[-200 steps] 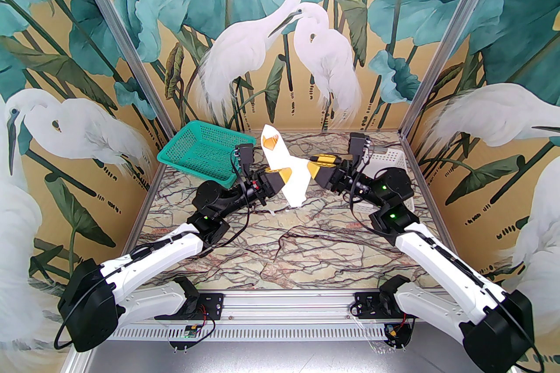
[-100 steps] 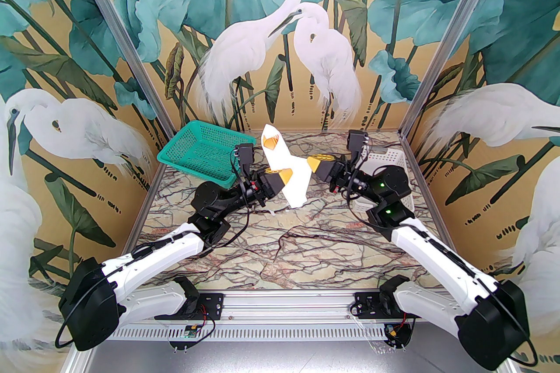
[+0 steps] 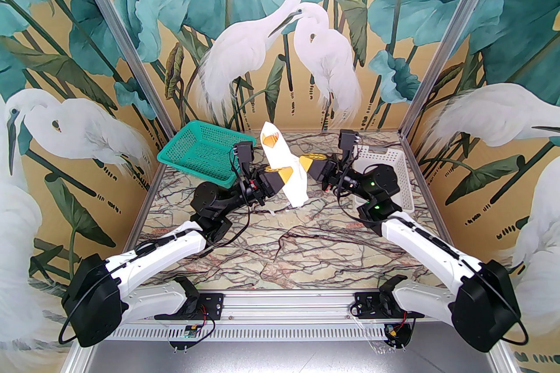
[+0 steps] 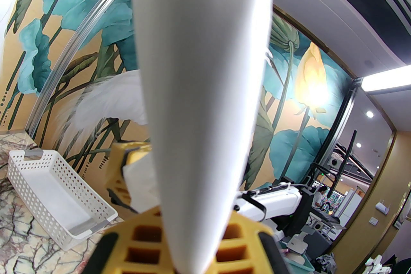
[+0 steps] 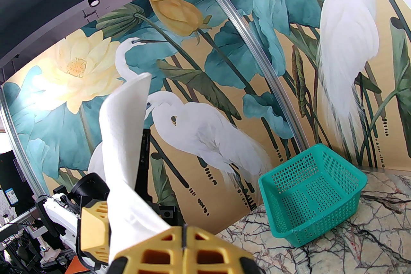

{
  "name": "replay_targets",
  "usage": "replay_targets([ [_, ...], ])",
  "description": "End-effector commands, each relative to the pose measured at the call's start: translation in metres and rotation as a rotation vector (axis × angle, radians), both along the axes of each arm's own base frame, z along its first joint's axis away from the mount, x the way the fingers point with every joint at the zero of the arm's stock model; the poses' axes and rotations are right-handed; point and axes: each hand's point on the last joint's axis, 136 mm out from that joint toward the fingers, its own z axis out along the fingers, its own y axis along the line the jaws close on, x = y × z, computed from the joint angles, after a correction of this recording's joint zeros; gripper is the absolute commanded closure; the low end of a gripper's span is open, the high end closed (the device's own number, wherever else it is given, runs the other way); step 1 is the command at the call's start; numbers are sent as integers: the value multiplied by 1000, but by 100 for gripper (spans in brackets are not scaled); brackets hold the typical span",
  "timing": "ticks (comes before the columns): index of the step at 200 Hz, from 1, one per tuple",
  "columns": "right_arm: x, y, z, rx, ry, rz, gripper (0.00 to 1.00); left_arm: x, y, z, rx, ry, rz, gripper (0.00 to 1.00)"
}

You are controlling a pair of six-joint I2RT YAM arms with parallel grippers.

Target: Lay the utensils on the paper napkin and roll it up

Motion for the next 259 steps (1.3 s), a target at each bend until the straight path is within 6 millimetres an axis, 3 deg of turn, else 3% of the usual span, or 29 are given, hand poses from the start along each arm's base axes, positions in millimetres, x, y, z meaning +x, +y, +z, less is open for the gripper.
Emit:
replay_targets([
  [1,4,6,3,10,-15,-12,100,-13,11,38,-95,-109,-11,100],
  [96,-6,40,-12,-2,-32,47,97,-9,15,45,-141,-130,20,100],
  [142,-9,36,-14,-29,-34,30,82,-4,16,37,-131,-110,47,100],
  [214,-17,41,-15,-41,-37,68,79,7,9,22,-104,-73,60,100],
  [259,-19,42,-22,-82,-33,75,71,13,5,13,-74,-45,70,100],
])
